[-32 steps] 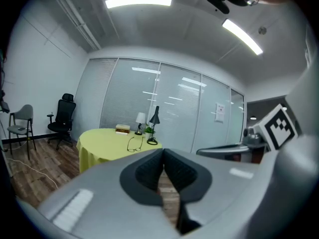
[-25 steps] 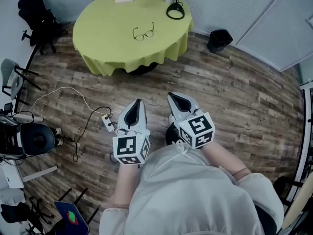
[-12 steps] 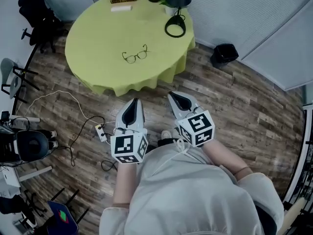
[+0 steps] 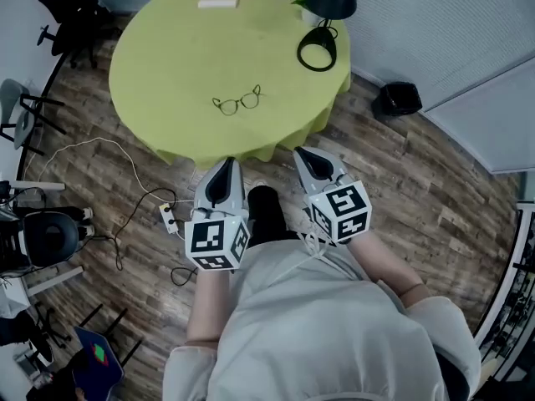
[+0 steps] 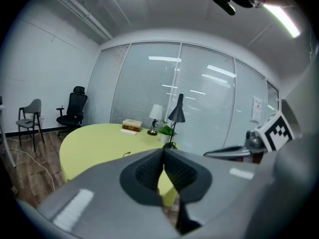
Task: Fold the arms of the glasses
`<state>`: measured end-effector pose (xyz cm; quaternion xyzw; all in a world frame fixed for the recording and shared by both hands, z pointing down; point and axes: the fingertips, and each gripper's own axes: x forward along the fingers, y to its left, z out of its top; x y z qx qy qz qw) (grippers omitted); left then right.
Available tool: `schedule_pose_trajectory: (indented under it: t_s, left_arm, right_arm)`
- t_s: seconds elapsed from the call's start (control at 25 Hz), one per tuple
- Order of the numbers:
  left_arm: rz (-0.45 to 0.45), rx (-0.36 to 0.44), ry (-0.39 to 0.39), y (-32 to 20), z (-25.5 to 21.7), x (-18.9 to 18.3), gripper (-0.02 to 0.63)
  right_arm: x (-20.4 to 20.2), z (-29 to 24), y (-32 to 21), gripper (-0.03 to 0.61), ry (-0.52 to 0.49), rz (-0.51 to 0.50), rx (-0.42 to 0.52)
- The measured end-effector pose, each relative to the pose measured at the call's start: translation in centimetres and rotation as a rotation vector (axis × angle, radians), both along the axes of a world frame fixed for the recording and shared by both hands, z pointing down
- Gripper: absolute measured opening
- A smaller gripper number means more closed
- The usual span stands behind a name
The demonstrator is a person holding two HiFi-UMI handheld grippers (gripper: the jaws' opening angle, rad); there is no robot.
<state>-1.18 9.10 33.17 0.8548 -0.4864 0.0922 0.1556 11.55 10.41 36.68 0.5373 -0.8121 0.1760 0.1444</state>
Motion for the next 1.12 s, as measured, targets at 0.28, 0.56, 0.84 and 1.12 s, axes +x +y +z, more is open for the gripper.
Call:
schedule_pose_trajectory:
  t_s: [0.28,0.56,0.84,1.12]
  left_arm:
    - [-0.002,-0.024,0.002,-10.5,0.5,0.9,0.006]
    - [-0.038,-0.043,-0.009,-19.6,1.8,-0.4,0.006]
    - [-0.110,-0.088,-0.039,-22.8,4.7,-2.9,0.006]
    - [-0.157,-0.109,-0.019,-22.9,7.6,-4.3,0.006]
  right_arm:
    - [0.6,0.6,-10.5,-0.002,0.020,-0.016,-0.032]
    - [0.0,3.0,-19.6,-0.002,0.032,-0.065,-0.084]
    - [-0.1,6.4,-23.3,-0.002,0.115,-0.142,-0.164]
    - [-0.2,11.0,-24.4,-0.002,0.243,-0.341,-0.236]
